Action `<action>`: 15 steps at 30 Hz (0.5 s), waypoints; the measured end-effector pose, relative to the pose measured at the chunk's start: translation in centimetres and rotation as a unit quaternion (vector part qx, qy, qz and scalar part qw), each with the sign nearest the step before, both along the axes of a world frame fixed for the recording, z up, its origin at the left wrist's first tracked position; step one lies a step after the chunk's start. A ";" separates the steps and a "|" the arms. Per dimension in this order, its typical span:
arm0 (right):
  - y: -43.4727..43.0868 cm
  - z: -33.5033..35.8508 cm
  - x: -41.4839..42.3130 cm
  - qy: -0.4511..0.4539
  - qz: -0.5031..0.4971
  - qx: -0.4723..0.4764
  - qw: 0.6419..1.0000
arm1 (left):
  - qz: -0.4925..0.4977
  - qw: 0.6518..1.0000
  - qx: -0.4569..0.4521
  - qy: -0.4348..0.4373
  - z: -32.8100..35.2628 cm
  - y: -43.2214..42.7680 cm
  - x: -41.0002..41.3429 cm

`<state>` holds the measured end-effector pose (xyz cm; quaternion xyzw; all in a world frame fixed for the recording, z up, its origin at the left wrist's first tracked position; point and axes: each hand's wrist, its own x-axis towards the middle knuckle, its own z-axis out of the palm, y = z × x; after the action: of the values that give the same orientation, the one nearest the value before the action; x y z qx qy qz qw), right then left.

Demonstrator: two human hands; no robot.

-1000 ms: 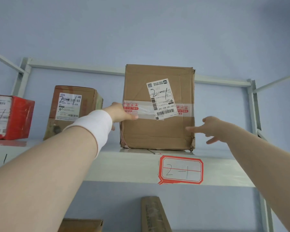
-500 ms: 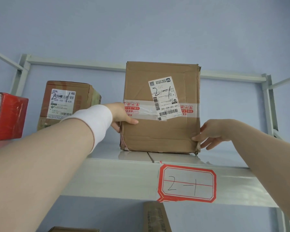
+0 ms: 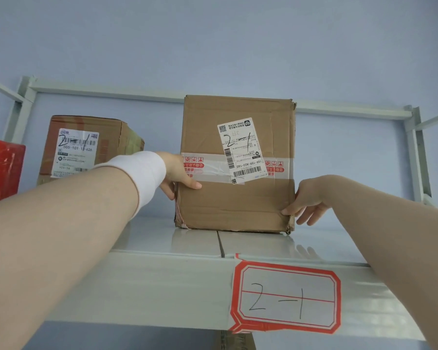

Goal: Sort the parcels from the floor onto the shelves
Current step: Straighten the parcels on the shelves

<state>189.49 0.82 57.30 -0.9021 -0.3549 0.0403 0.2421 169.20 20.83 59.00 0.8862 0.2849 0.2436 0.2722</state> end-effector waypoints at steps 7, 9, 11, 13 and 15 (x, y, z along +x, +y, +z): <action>0.3 -0.4 0.4 -0.008 0.002 0.008 1.000 | -0.001 1.000 0.001 -0.004 -0.2 0.6 0.6; 0.3 -0.5 0.5 -0.012 0.002 0.013 1.000 | -0.006 1.000 -0.005 -0.006 -0.2 0.8 0.8; 0.3 -0.6 0.7 -0.015 0.003 0.013 1.000 | -0.010 1.000 -0.006 -0.006 -0.2 0.8 0.9; 0.4 -0.6 0.9 -0.020 0.005 0.014 1.000 | -0.009 1.000 -0.002 -0.011 -0.3 0.8 0.8; 0.5 -0.6 1.2 -0.017 0.008 0.014 1.000 | -0.010 1.000 -0.001 -0.012 -0.4 0.6 0.7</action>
<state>190.73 1.33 56.72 -0.8962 -0.3669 0.0214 0.2485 169.94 21.44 58.63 0.8857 0.2728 0.2516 0.2789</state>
